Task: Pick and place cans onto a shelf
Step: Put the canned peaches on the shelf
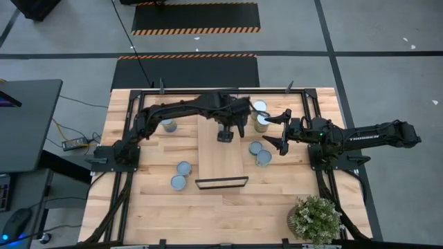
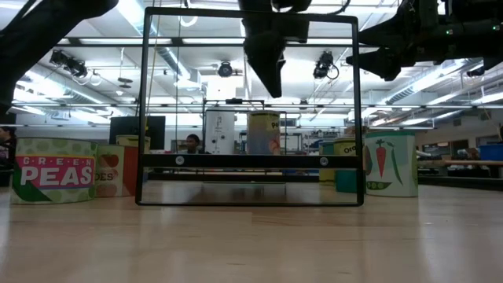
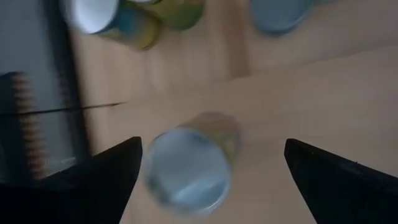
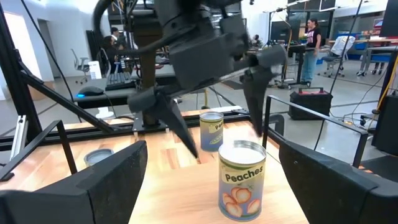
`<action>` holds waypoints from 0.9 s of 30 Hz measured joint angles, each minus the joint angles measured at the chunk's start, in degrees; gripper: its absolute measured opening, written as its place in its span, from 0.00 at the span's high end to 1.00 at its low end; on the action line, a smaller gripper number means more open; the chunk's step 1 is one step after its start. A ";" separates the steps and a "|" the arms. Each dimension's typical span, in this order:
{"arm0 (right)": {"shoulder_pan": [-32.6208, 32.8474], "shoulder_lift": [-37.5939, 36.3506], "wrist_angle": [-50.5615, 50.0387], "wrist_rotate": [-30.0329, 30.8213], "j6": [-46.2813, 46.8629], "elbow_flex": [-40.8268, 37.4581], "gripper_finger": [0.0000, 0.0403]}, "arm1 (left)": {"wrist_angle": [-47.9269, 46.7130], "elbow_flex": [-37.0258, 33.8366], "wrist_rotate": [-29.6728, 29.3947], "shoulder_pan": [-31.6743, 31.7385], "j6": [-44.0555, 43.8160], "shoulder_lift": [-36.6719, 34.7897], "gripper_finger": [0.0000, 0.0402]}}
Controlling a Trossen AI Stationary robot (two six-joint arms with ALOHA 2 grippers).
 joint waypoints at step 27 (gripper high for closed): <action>0.06 0.00 -0.22 -1.62 1.03 0.00 0.08 | -4.00 -0.07 -17.98 -4.95 1.62 4.33 0.00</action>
